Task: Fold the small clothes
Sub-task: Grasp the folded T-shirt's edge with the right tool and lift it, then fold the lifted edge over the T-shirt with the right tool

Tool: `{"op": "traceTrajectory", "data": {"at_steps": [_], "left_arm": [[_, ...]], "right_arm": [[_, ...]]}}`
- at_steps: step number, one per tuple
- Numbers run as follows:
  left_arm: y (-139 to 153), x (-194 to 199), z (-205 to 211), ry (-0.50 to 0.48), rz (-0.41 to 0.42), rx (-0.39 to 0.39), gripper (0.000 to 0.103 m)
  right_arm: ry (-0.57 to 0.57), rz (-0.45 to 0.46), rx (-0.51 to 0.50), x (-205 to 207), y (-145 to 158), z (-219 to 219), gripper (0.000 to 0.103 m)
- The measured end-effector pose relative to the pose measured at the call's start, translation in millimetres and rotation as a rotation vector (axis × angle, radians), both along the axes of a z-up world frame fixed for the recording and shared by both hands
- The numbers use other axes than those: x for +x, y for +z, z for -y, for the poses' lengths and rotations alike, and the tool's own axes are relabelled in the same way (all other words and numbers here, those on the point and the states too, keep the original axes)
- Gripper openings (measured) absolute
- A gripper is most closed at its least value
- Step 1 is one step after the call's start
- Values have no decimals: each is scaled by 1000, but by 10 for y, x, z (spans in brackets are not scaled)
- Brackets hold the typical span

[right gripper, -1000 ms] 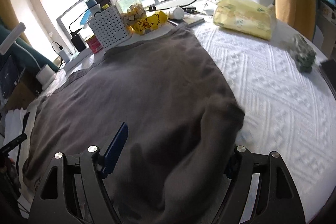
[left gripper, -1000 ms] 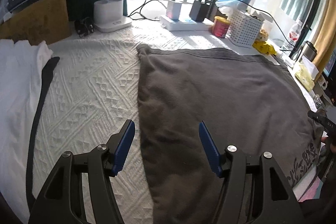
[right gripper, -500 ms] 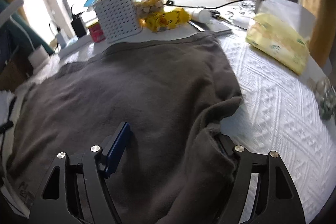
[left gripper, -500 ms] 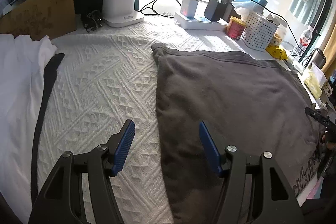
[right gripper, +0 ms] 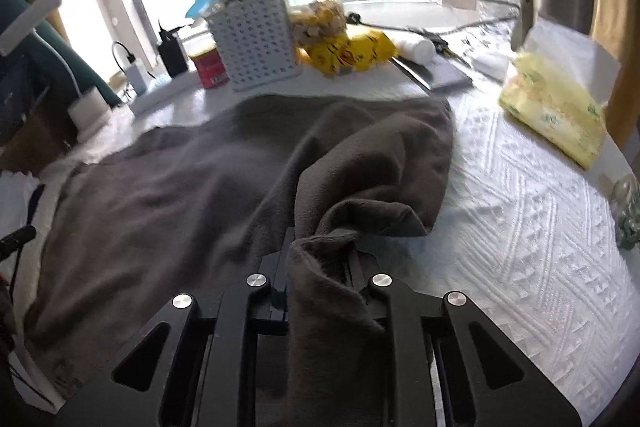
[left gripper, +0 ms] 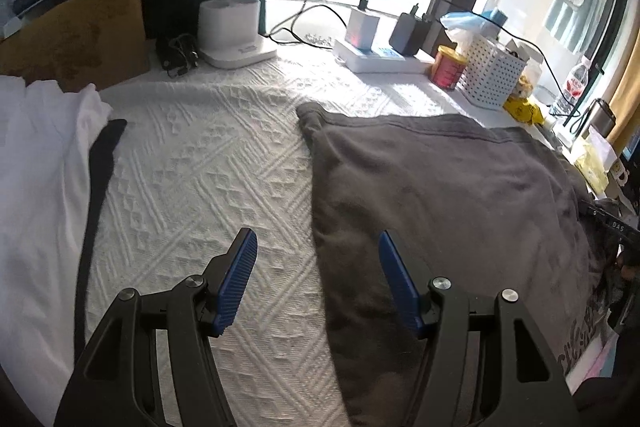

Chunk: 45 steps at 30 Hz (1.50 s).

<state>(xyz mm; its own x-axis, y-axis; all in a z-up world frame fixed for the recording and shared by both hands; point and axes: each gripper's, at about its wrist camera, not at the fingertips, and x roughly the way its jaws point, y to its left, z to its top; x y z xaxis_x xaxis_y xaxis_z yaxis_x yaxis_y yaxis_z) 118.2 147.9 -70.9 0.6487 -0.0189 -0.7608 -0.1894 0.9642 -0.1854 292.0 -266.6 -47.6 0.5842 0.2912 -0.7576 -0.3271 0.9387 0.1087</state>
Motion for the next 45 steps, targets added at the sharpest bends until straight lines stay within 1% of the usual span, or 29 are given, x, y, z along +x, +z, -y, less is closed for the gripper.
{"op": "traceTrajectory", "data": {"at_steps": [5,15,22,25,28,31,37,41,43,44,45], "left_arm": [[48,-70,-66,-2,34,-1,63],[110,-281,-221,29,101,-64,63],[109,-456,-392,69,122,-93,63],[107,-537,-459,82,128,-99,63],[106,-611,-521,92,132,-103,63],[88,-667,-569,99,132,-107,63],[49,-718,-605,101,128,-114,63],[65,-732,-583,86,133,-111,63],[86,-739,-556,77,135,-105,64],[94,-744,-544,73,136,-102,64],[104,-750,-529,69,137,-97,64]], "right_arm": [[71,40,6,-93,182,-311,20],[222,72,32,-253,384,-1026,20],[326,57,30,-381,297,-1571,20],[374,52,12,-464,226,-1788,20],[416,34,-30,-544,131,-1982,20],[434,27,-63,-641,65,-2099,20],[586,-51,-154,-911,-49,-2388,22],[687,-70,-124,-1164,-15,-2532,23],[740,-85,-105,-1285,6,-2604,31],[770,-90,-87,-1356,22,-2633,33],[794,-98,-73,-1405,32,-2651,33]]}}
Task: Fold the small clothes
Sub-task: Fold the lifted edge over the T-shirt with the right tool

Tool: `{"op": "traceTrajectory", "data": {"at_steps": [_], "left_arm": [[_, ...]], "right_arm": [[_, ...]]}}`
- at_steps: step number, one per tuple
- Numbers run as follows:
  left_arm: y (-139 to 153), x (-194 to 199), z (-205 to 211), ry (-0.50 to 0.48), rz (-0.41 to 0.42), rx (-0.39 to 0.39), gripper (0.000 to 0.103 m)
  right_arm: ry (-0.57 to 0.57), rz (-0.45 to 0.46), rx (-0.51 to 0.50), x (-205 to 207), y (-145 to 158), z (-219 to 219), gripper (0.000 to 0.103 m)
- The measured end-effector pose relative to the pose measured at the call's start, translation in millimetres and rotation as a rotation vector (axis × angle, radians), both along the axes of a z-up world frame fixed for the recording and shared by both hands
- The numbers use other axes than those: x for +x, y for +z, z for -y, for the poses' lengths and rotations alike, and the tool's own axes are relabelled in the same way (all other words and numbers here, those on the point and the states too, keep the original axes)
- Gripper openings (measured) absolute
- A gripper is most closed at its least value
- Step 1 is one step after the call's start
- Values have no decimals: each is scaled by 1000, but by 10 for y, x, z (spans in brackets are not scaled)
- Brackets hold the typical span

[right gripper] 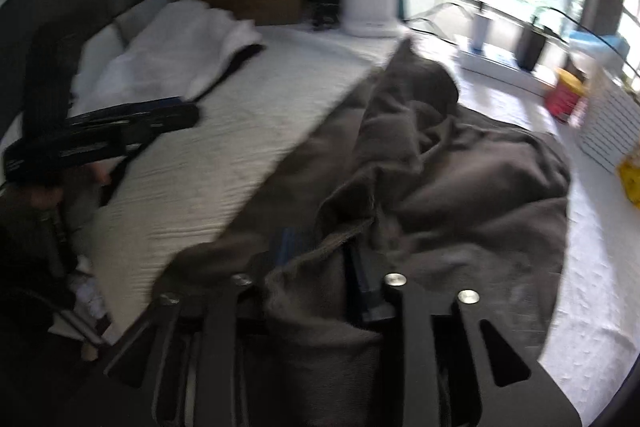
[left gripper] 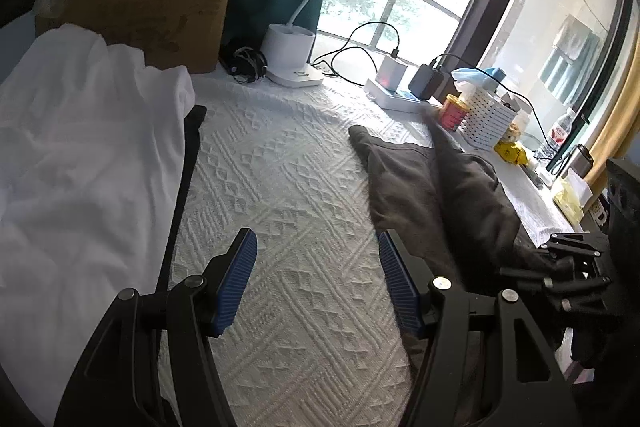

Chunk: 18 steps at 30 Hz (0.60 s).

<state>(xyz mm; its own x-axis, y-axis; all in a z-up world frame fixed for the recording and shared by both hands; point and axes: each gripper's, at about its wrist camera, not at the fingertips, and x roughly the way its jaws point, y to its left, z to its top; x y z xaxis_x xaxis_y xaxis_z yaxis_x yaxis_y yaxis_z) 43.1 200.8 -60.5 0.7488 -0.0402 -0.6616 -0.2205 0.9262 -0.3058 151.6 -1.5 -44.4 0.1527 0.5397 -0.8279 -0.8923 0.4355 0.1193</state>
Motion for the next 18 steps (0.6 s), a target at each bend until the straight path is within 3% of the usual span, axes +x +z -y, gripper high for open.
{"op": "traceTrajectory", "data": {"at_steps": [8,10,11,18], "left_arm": [[76,-89,60,9,7,22,64],[96,-109,86,11,8,27,64],[108,-117,105,9,10,30,64],[125,-110,409,-62,-14,4,65]], "right_arm": [[110,-47,50,-367,51,-64,35],[114,-38,67,-405,107,-10,43],[108,-28,81,-408,154,44,49],[-67,47,161,-89,428,642,49]]}}
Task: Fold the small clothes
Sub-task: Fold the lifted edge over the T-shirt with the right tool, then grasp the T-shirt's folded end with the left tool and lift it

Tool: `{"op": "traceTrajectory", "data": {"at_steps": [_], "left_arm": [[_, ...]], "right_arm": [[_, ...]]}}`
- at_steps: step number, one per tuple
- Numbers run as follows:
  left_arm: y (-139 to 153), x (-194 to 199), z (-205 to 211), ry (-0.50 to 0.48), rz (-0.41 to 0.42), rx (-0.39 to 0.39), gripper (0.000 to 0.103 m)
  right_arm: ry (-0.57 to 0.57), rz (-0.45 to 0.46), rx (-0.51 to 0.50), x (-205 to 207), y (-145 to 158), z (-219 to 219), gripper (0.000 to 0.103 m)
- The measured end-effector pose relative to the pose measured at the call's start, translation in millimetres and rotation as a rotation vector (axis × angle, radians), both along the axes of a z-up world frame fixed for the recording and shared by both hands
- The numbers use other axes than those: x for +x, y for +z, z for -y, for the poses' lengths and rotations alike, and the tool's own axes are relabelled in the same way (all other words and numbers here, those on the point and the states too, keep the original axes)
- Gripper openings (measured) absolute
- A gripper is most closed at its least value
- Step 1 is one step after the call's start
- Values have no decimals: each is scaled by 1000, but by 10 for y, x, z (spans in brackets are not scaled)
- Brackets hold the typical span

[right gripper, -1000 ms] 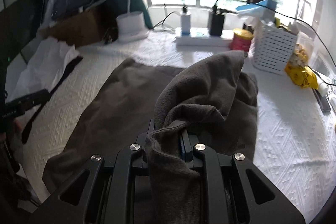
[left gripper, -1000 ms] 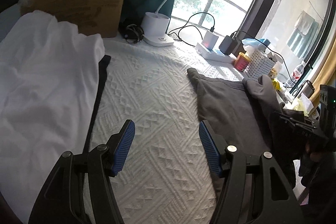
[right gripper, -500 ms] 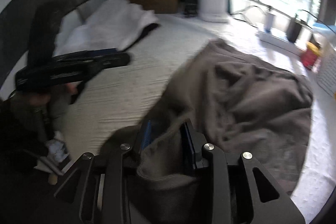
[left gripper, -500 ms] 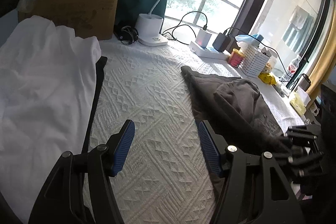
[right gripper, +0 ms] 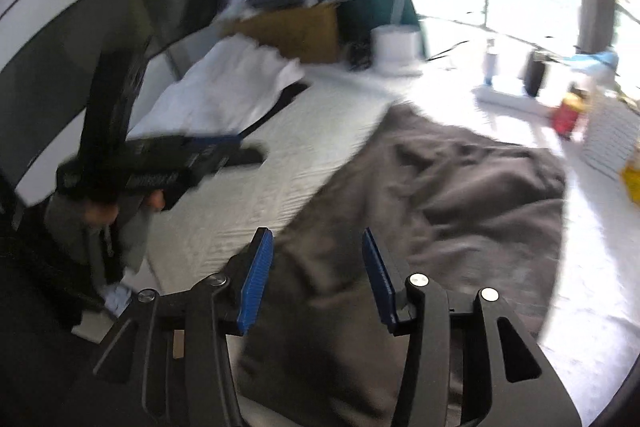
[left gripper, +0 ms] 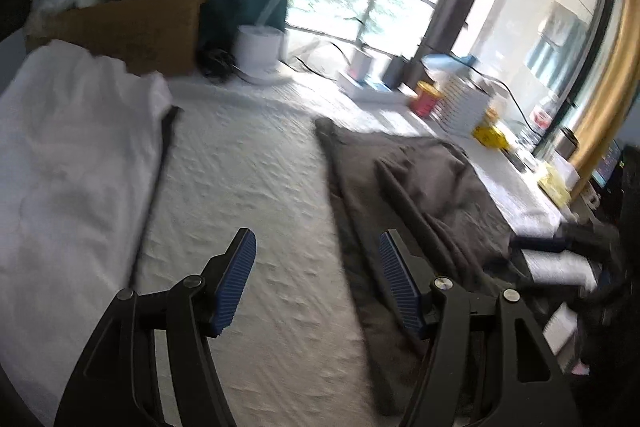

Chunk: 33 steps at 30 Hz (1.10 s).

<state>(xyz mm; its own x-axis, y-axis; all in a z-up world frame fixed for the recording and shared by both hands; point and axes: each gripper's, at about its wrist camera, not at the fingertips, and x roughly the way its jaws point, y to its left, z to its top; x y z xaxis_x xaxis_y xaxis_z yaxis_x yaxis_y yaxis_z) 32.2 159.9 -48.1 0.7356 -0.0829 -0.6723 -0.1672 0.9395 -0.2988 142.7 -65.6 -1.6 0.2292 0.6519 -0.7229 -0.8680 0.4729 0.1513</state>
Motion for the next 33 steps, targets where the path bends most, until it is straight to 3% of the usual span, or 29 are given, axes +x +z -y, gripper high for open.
{"op": "traceTrajectory", "data": {"at_steps": [7,11,21,25,27,28,29,30,33], "left_arm": [[-74,-17,562,-132,-77,-17,65],[-117,-51,768,-155,-115,-16,65],[-204,-251,1290,-243,-170,-105,65],[-372,-269,1522,-285,-217,-82,65],[-366,-306,1629,-308,-179,-24,64],[-357,-312,1684,-325,-172,21,52],[-354,-313,1708,-334,-175,47,8],[-360,-304,1703,-341,-192,52,3],[-201,-370,1621,-330,-152,90,3]], "right_arm": [[-195,-10,0,269,-102,701,49],[-268,-32,2,311,-240,1064,49],[-331,-86,3,245,-533,1662,49],[-340,-91,10,172,-567,1803,49],[-343,-91,17,141,-563,1844,49],[-343,-90,24,121,-554,1854,49],[-340,-89,30,102,-545,1853,49],[-338,-88,34,91,-539,1843,49],[-331,-88,37,46,-538,1798,49]]}}
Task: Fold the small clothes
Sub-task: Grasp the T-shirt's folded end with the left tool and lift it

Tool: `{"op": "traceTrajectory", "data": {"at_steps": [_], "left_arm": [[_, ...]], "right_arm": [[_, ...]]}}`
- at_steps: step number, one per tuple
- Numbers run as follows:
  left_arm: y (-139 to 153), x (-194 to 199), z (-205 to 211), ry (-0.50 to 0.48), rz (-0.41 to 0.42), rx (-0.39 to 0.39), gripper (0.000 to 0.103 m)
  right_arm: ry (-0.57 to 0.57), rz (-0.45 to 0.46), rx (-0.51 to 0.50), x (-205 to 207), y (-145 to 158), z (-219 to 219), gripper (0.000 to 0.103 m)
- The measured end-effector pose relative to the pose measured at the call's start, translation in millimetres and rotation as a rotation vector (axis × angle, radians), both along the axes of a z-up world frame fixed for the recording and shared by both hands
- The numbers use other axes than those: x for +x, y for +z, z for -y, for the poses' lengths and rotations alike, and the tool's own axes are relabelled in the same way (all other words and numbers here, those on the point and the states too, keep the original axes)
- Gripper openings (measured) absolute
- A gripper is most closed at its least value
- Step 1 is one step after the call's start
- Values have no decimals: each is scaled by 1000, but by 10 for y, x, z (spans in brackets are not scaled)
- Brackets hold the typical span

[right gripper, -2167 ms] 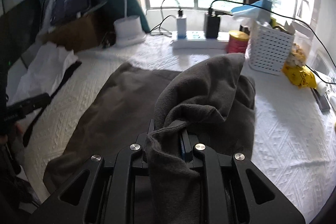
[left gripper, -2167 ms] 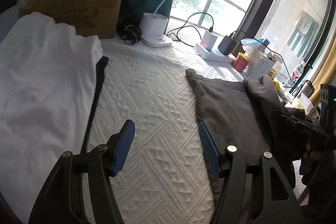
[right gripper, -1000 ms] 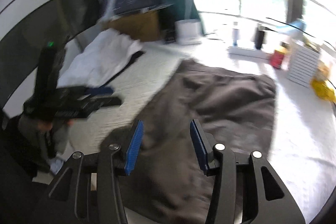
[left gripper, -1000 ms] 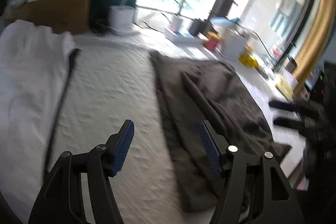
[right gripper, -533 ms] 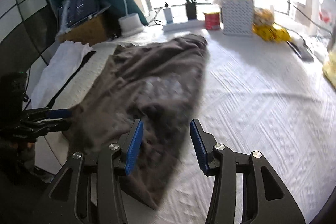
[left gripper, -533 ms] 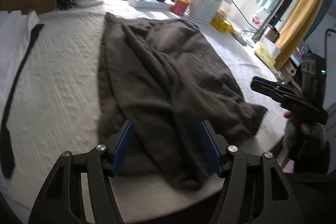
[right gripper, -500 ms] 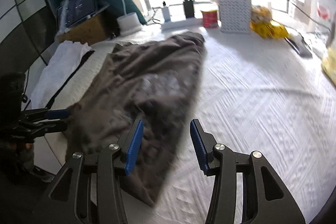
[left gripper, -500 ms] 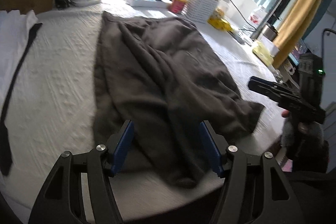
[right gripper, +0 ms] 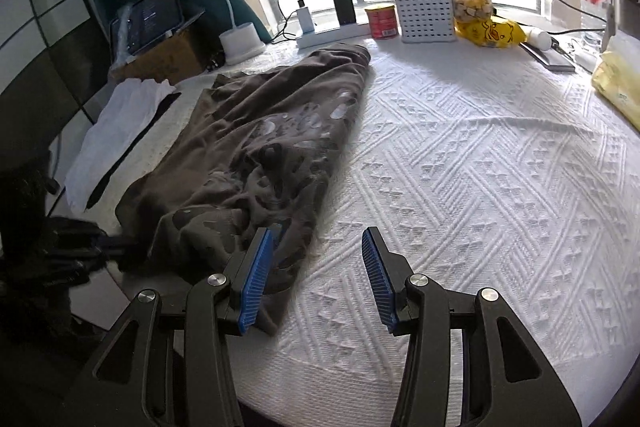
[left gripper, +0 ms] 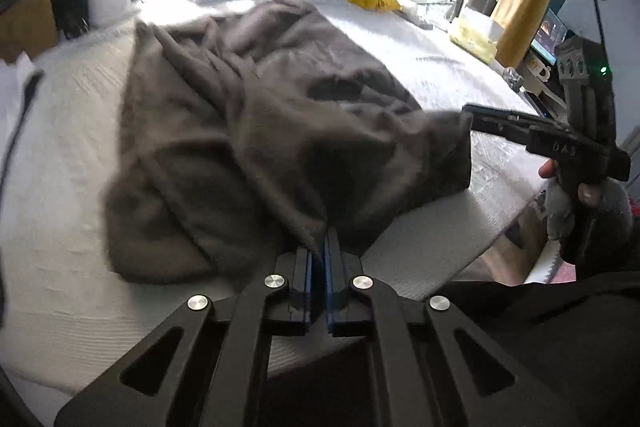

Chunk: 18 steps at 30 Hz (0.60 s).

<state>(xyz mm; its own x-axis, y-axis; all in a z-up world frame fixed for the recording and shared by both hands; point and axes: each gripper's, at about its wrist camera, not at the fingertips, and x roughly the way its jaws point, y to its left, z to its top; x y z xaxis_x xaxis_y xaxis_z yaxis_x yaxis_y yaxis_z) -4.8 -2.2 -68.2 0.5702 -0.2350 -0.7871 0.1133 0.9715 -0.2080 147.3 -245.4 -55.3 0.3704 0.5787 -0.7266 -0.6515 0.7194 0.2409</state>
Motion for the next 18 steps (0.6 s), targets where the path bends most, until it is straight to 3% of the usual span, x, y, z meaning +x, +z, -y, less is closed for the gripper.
{"op": "traceTrajectory", "data": {"at_steps": [5,8,11,13,15,18], "left_arm": [[451,-155,-280,51,124,73,3],[528,-202,-403,58,140,127,3],[346,-203,-454,41,78,144,3],[99,-166,-478,30,-21,124,5],[-26,-163,-457,12,-68,108,7],[-28,-152,-506,23,-64,73,23]], "right_arm": [[43,-8,-33,-75,-71,-172,49],[88,-17,-98,-140,-177,-299,49],[104,-7,-132,-198,-218,-362,49],[104,-12,-134,-189,-205,-366,49],[95,-4,-142,-170,-175,-369,49],[82,11,-141,-109,-101,-351,49]]}}
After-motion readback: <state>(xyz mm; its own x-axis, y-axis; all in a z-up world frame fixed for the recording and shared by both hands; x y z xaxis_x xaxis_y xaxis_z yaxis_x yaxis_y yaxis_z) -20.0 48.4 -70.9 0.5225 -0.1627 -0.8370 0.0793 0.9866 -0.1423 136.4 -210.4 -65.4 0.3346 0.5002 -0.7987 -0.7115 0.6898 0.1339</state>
